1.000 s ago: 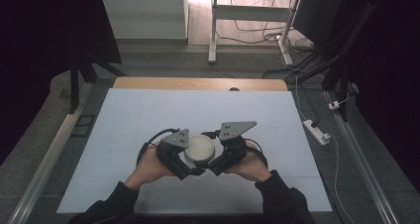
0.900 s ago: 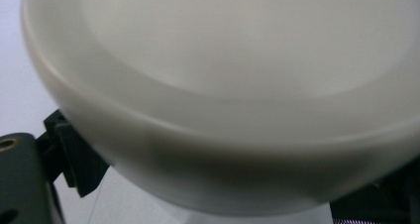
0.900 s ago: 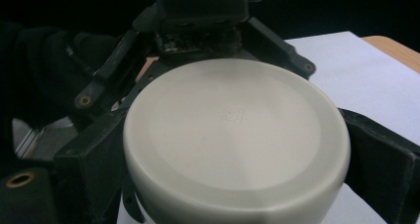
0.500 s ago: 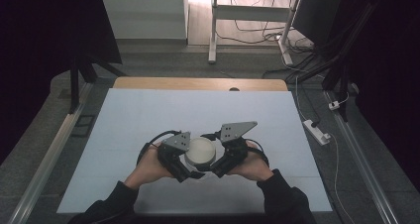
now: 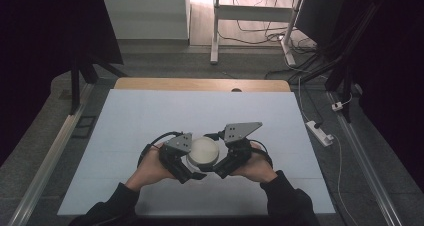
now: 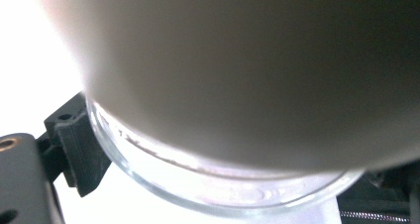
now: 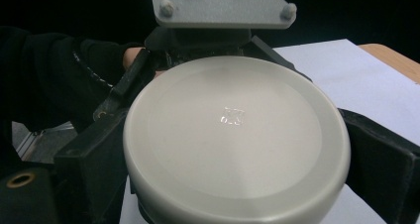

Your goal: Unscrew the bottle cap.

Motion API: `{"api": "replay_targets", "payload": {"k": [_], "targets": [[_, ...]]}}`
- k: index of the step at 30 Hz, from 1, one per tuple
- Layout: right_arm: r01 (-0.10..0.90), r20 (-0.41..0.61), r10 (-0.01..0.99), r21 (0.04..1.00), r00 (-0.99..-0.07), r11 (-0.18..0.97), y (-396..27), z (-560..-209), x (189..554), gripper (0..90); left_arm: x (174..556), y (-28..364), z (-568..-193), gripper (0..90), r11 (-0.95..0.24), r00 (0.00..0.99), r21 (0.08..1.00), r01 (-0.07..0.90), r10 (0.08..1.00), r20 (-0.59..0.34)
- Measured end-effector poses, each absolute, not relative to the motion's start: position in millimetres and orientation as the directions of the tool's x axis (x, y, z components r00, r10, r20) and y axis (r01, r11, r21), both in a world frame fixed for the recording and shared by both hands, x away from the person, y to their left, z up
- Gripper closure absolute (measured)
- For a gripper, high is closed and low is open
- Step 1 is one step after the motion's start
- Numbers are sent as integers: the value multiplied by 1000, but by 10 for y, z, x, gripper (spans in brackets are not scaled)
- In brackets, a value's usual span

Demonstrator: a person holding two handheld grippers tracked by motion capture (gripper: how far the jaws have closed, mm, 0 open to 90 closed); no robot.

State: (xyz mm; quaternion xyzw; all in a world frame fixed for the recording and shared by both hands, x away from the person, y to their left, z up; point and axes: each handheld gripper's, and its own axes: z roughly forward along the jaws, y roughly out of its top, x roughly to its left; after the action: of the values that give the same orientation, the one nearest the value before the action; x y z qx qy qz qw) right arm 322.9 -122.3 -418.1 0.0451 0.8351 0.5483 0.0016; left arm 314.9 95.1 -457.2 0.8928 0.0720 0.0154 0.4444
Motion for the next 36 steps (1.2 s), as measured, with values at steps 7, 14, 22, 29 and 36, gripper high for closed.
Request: {"api": "replay_targets", "payload": {"k": [7,14,22,29,36], "targets": [[67,34,90,914,-995,399,-1243,-4148,3218,71,3177,974,-4589,76,-595,985,793,130,168,-36],[61,22,100,910,-995,410,-1243,-4134,3203,71,3216,1023,-4605,76,-585,979,796,153,202,-40],[63,19,109,907,-994,415,-1257,-4133,3192,71,3269,1075,-4619,76,-579,968,795,181,248,-39],[78,28,126,910,-992,406,-1264,-4128,3145,71,3328,1108,-4610,76,-570,955,794,211,292,-44],[97,32,164,911,-986,401,-1262,-4121,3030,71,3411,1154,-4590,76,-556,937,795,242,346,-44]]}}
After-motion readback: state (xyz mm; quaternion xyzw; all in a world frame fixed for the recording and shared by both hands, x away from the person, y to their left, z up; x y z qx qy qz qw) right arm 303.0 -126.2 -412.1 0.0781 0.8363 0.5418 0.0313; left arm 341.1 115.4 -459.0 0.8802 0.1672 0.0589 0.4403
